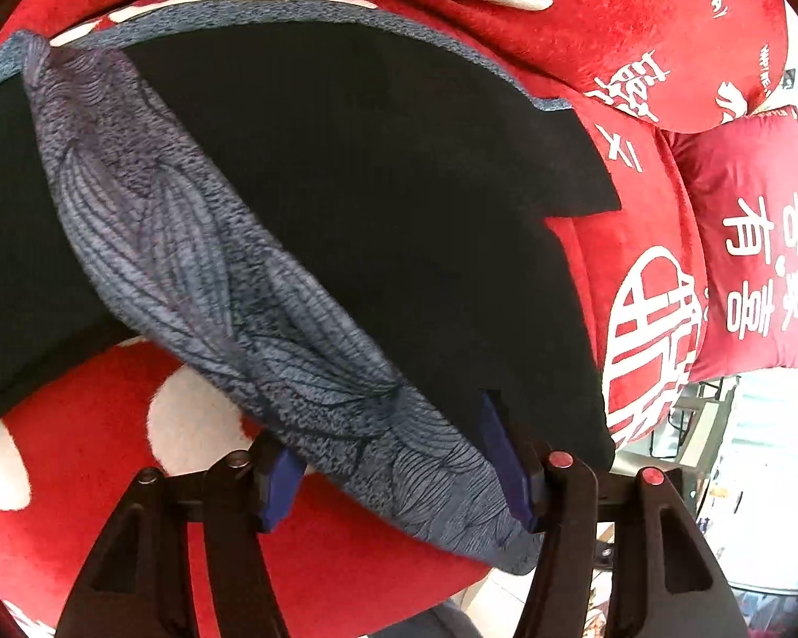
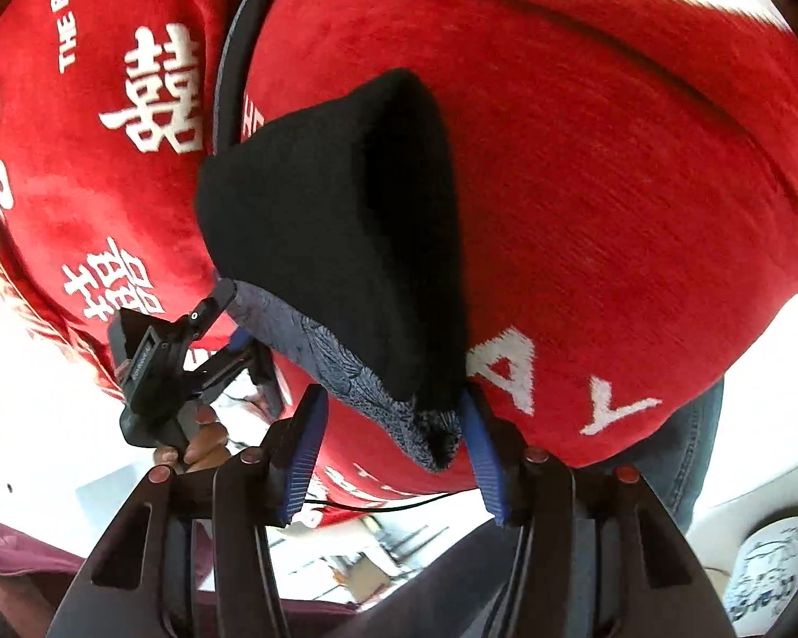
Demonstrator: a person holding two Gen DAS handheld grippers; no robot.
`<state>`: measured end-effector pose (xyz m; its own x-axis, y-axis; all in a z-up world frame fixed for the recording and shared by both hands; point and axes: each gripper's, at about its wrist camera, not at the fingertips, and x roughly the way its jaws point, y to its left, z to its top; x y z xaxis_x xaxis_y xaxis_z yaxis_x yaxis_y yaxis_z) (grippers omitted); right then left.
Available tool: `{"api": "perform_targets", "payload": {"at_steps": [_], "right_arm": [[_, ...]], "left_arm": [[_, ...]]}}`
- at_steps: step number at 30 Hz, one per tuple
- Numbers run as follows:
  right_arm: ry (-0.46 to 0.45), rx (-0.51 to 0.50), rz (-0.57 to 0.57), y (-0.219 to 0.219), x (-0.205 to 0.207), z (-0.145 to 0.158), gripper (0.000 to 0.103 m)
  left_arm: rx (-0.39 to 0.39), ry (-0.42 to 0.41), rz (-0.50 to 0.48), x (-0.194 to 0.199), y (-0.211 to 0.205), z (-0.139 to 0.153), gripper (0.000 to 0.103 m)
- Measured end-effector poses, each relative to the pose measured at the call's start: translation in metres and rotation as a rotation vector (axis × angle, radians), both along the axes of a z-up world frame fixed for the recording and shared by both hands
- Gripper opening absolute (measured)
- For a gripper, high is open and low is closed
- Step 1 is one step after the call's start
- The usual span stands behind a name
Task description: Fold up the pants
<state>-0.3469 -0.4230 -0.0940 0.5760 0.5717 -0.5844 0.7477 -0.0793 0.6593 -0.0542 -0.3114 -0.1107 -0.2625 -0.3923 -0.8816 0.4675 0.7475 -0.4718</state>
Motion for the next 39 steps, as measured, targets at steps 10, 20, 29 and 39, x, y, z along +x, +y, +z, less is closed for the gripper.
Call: {"api": "perform_targets", "payload": {"at_steps": [10,20,29,39], "right_arm": [[-0.189,-0.012,-0.114,-0.049,0.049,0.051,0.014],[-0.287,-0.115,-0.104,-0.186,0.155,0.070,0.013],[-0.135,-0.037,-0.145,-0.251,0.225,0.006,0.014],[0.038,-0.165,0.031,-0.265,0.258,-0.006,0.060]], "left_arm": [[-0.090,-0.027,-0.012,0.021,-0.023,0.035,0.013],[-0.114,-0.129,-0.004,0.086,-0.105,0.045,0.014],[0.026,-0.195,-0.201,0.107,-0.153,0.047,0.016],[0.172,-0.361,-0.121,0.106,-0.105,0.066,0.085]]}}
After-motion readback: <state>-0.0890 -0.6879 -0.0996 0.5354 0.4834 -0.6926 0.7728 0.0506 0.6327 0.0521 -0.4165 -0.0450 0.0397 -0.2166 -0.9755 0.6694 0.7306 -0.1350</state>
